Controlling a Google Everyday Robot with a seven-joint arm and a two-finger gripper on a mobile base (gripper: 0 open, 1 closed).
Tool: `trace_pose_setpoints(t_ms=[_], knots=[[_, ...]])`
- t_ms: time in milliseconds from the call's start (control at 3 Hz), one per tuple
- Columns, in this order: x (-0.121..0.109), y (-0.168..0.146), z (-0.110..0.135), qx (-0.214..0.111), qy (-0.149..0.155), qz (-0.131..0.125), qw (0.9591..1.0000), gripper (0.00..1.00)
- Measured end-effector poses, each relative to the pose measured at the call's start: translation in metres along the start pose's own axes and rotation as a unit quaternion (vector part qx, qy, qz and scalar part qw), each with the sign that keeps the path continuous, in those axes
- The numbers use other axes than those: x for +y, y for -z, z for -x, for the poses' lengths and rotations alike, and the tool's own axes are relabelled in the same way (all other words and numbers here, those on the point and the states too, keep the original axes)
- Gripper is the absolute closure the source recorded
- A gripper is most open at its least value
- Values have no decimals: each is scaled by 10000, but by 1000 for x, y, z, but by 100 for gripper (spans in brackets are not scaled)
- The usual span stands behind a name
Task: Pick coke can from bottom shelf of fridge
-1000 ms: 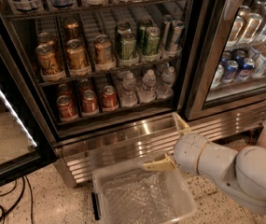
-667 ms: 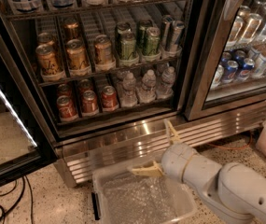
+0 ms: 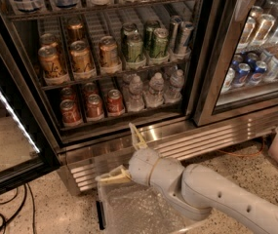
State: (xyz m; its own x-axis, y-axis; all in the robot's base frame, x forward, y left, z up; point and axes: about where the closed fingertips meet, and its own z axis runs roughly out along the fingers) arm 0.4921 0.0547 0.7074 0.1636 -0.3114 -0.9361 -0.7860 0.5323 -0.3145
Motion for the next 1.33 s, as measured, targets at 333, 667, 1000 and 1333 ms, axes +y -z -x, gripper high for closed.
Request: trace_pose_setpoints(t_ms=[333, 667, 1000, 1333], knots=[[22, -35, -10, -130, -168, 207, 9996, 0], [37, -62, -28, -191, -417, 221, 9987, 0], [51, -86, -40, -410, -634, 189, 9970, 0], [51, -86, -40, -410, -634, 189, 9970, 0]])
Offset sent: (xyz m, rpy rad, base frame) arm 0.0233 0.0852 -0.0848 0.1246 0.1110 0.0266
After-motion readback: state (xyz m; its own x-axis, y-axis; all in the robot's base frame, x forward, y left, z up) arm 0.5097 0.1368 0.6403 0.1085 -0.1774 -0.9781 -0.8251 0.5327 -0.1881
